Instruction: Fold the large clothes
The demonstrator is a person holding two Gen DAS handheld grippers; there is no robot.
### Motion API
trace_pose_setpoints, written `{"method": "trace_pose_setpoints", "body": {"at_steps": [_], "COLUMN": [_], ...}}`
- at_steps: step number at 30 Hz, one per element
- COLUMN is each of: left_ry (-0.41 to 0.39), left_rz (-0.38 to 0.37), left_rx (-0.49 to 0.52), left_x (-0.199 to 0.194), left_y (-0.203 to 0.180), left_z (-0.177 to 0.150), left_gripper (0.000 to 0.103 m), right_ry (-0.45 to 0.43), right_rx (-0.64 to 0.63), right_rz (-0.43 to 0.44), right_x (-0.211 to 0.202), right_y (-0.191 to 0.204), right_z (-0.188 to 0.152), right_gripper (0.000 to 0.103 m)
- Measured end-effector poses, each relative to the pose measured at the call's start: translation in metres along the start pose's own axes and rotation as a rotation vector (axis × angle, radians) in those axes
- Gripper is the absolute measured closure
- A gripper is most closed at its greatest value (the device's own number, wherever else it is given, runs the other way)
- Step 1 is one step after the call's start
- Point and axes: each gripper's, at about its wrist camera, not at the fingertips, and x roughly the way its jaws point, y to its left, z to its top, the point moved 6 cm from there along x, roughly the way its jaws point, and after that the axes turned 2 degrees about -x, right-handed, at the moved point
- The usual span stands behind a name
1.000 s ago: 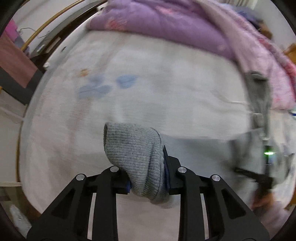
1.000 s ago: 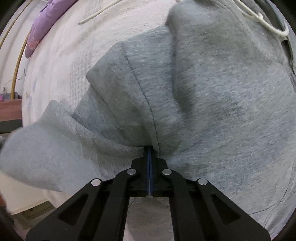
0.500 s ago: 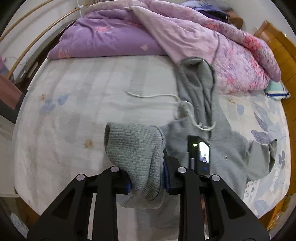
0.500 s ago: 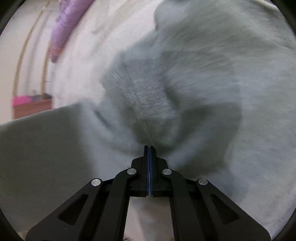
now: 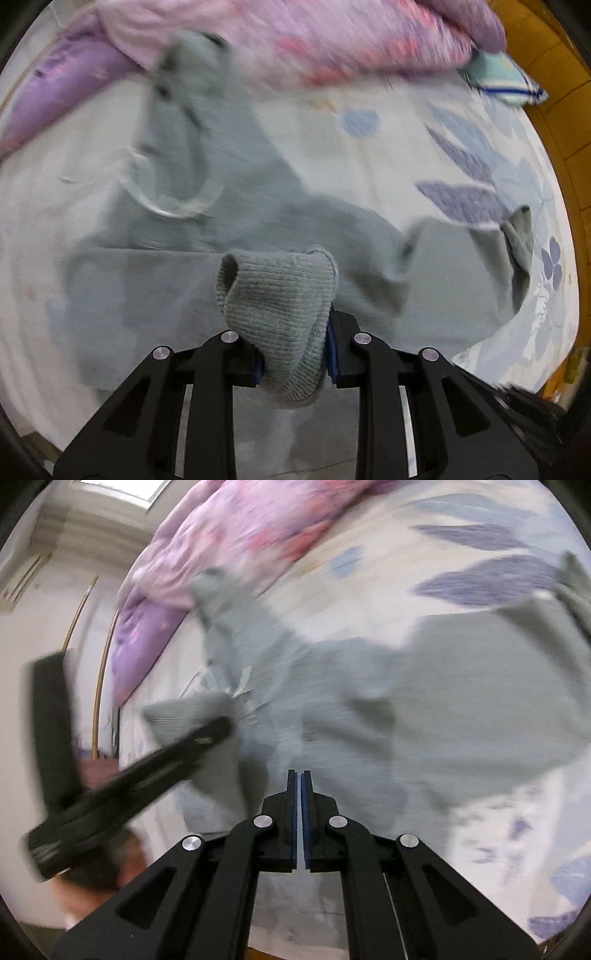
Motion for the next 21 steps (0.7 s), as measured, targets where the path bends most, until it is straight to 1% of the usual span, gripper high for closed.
{"method": "trace_pose_setpoints", "body": {"at_steps": [1, 2, 3, 4, 5, 6, 7, 8, 9, 10, 11, 12, 14, 17, 18, 19, 20, 21], "left_ry": [0.02, 0.05, 0.09, 0.117, 0.138, 0.153, 0.144, 0.12, 0.092, 0.089, 0.101, 0.108, 0.104, 0.09, 0.092, 0.097, 0.106, 0.119], "left_rz": [0.003, -0.002, -0.017, -0.03, -0.046, -0.083, -0.112, -0.134, -0.146, -0.152, -0.163, -0.164, -0.134, -0.063, -0.042, -0.017, 0.02, 0.078], "left_rx": [0.014, 0.034, 0.049, 0.056, 0.06, 0.056, 0.05, 0.044, 0.036, 0.03, 0.01, -0.016, -0.076, -0.162, -0.2, -0.233, -0.266, -0.309], "left_x": [0.015, 0.032, 0.052, 0.063, 0.068, 0.068, 0.063, 0.054, 0.04, 0.032, 0.022, 0.015, 0.002, -0.013, -0.015, -0.013, -0.01, -0.003], "left_y": [-0.011, -0.024, -0.035, -0.04, -0.043, -0.044, -0.044, -0.04, -0.031, -0.023, -0.007, 0.009, 0.048, 0.113, 0.14, 0.163, 0.185, 0.213], "left_z": [-0.002, -0.006, -0.011, -0.015, -0.019, -0.022, -0.023, -0.024, -0.025, -0.027, -0.031, -0.034, -0.04, -0.049, -0.055, -0.059, -0.065, -0.073], "left_gripper": [0.078, 0.077, 0.073, 0.07, 0.057, 0.04, 0.034, 0.029, 0.026, 0.025, 0.024, 0.024, 0.024, 0.024, 0.024, 0.024, 0.024, 0.024], "right_ry": [-0.005, -0.002, 0.007, 0.024, 0.055, 0.072, 0.078, 0.081, 0.081, 0.068, 0.049, 0.06, 0.091, 0.098, 0.106, 0.114, 0.123, 0.128], "right_rx": [0.007, 0.02, 0.036, 0.058, 0.086, 0.104, 0.111, 0.113, 0.113, 0.103, 0.082, 0.069, 0.053, 0.043, 0.039, 0.045, 0.058, 0.081], "right_rz": [-0.011, -0.02, -0.046, -0.079, -0.108, -0.118, -0.124, -0.137, -0.159, -0.171, -0.174, -0.174, -0.168, -0.139, -0.146, -0.165, -0.179, -0.178], "right_x": [0.002, -0.001, -0.004, -0.003, 0.002, 0.004, 0.003, 0.001, 0.001, 0.001, 0.003, 0.006, 0.018, 0.034, 0.047, 0.051, 0.059, 0.071], "right_y": [-0.008, -0.022, -0.035, -0.044, -0.055, -0.061, -0.065, -0.067, -0.068, -0.065, -0.059, -0.055, -0.048, -0.032, -0.029, -0.029, -0.029, -0.029], "right_z": [0.0, -0.001, -0.006, -0.007, -0.011, -0.015, -0.017, -0.02, -0.021, -0.023, -0.022, -0.022, -0.021, -0.013, -0.009, -0.009, -0.007, -0.001], "right_gripper": [0.101, 0.098, 0.095, 0.094, 0.092, 0.088, 0.082, 0.063, 0.03, 0.018, 0.015, 0.015, 0.015, 0.015, 0.015, 0.015, 0.014, 0.014]}}
